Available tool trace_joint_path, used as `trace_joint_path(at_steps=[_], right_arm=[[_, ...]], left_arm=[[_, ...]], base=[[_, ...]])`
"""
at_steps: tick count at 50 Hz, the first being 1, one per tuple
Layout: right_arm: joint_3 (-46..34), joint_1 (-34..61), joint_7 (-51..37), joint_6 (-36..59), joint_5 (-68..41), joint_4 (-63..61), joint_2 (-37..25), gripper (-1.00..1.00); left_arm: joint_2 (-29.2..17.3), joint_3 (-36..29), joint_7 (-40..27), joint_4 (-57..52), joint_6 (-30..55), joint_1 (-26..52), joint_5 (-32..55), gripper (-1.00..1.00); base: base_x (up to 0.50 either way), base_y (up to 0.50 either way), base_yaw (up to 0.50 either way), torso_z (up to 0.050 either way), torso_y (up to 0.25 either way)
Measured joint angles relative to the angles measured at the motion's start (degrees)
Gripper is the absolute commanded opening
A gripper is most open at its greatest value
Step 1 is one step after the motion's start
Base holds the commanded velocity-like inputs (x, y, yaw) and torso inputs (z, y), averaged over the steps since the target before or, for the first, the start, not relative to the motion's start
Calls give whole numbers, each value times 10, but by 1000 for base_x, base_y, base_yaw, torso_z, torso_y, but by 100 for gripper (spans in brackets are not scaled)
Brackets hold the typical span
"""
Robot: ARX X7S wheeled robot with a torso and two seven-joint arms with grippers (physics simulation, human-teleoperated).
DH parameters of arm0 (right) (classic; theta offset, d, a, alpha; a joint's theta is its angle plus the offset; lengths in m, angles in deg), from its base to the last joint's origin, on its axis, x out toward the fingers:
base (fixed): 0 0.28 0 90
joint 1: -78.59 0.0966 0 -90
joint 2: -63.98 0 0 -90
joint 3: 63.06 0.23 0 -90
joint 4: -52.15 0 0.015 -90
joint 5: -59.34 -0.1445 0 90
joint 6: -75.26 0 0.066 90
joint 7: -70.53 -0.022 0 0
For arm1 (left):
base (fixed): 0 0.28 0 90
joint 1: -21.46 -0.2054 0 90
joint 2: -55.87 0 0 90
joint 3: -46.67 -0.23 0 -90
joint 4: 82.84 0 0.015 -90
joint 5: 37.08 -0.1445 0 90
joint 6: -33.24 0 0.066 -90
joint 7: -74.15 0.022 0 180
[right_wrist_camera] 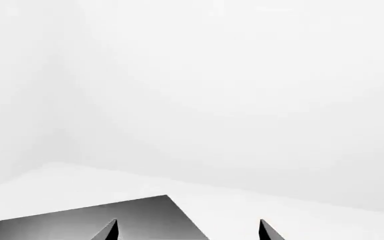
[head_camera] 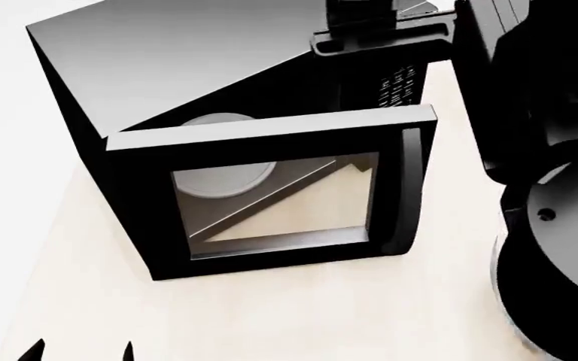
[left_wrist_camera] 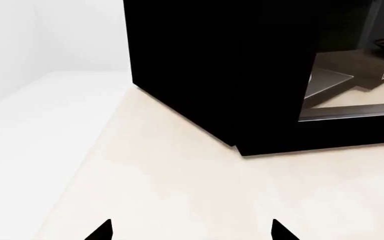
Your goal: Open the microwave.
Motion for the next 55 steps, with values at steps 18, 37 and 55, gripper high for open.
trace_joint_path(at_steps=[18, 37, 55], right_arm=[[-152, 332, 123, -22, 2, 417, 23, 100], [-368, 580, 431, -21, 190, 911, 138, 100], [-418, 625, 547, -43, 283, 1073, 189, 100]], left_arm=[[-2, -2, -2, -2, -2, -2, 3, 100], [-3, -4, -2, 1, -4, 1, 7, 100], [-5, -7, -4, 1, -6, 2, 10, 100]], base=[[0, 0, 0, 0, 0], [0, 0, 0, 0, 0], [0, 0, 0, 0, 0]])
